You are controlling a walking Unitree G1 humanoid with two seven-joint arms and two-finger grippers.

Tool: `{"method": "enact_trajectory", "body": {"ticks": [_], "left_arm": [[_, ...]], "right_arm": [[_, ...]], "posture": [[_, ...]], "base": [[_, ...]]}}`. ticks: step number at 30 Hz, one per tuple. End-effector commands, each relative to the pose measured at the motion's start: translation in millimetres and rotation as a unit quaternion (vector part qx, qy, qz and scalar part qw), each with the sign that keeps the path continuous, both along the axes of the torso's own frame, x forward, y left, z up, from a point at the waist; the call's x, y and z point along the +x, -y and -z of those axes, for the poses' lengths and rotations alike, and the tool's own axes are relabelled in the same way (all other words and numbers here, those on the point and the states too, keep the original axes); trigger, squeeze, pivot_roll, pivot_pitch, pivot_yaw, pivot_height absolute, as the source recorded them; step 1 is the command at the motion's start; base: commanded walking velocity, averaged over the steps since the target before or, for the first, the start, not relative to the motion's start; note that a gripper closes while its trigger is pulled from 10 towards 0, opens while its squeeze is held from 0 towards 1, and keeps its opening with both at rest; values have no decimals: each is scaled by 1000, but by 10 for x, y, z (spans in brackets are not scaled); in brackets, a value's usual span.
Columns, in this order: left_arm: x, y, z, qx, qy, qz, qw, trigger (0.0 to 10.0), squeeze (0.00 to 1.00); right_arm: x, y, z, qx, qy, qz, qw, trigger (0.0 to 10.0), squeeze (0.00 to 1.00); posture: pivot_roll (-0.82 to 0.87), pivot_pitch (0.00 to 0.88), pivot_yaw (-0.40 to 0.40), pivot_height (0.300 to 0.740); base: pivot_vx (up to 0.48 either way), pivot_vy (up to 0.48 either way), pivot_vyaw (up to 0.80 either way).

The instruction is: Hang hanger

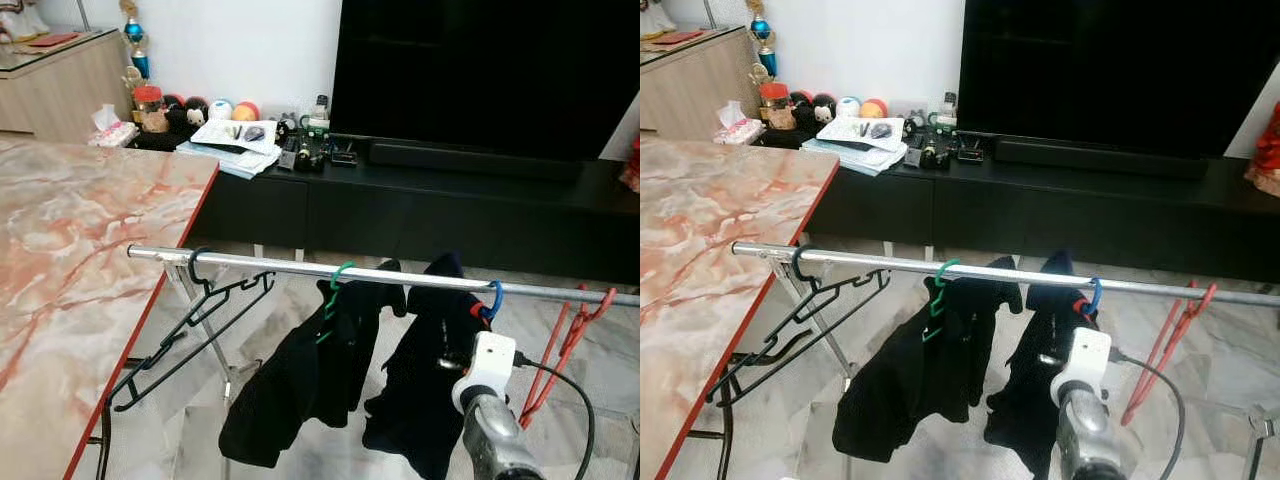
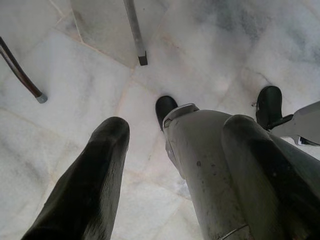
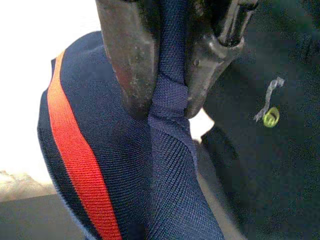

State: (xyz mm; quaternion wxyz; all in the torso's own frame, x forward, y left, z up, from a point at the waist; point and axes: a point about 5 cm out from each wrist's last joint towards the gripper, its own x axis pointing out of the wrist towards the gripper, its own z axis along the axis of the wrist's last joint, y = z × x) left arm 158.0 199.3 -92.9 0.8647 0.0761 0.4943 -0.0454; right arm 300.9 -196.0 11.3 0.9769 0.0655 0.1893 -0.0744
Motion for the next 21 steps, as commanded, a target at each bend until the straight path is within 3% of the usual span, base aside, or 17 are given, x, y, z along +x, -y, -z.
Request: {"method": "enact_trajectory", "body": {"ticks": [1, 5, 6, 7, 8, 9, 21], "left_arm": [[-150, 12, 63, 2, -27, 4, 1000, 10000, 0], [-147, -7, 58, 7, -24, 6, 1000, 10000, 0], [-146, -18, 56, 10, -24, 7, 1000, 10000, 0], [-145, -30, 54, 10, -23, 5, 1000, 10000, 0], [-144, -38, 52, 10, -22, 3, 1000, 10000, 0], [-150, -54, 51, 11, -20, -1, 1000, 10000, 0], [-315, -137, 88, 12, -32, -15, 999, 10000, 0]], "right_arm": [[-23, -28, 6, -1, 11, -8, 1000, 0, 0], [-81, -67, 52, 5, 12, -16, 1000, 0, 0], [-84, -89, 51, 6, 14, -26, 1000, 824, 0], [-77, -97, 46, 3, 14, -31, 999, 9294, 0], [-74, -101, 43, 1, 14, -33, 999, 9294, 0], [-65, -101, 33, 0, 16, -32, 999, 10000, 0], [2, -157, -18, 12, 21, -27, 999, 10000, 0]], "posture": [[112, 0, -71, 740], [109, 0, -68, 740], [109, 0, -68, 740], [109, 0, -70, 740], [109, 0, -70, 740], [109, 0, -69, 740], [118, 0, -67, 740]], "base": [[0, 0, 0], [0, 0, 0], [0, 0, 0], [0, 0, 0], [0, 0, 0], [0, 0, 0], [0, 0, 0]]}}
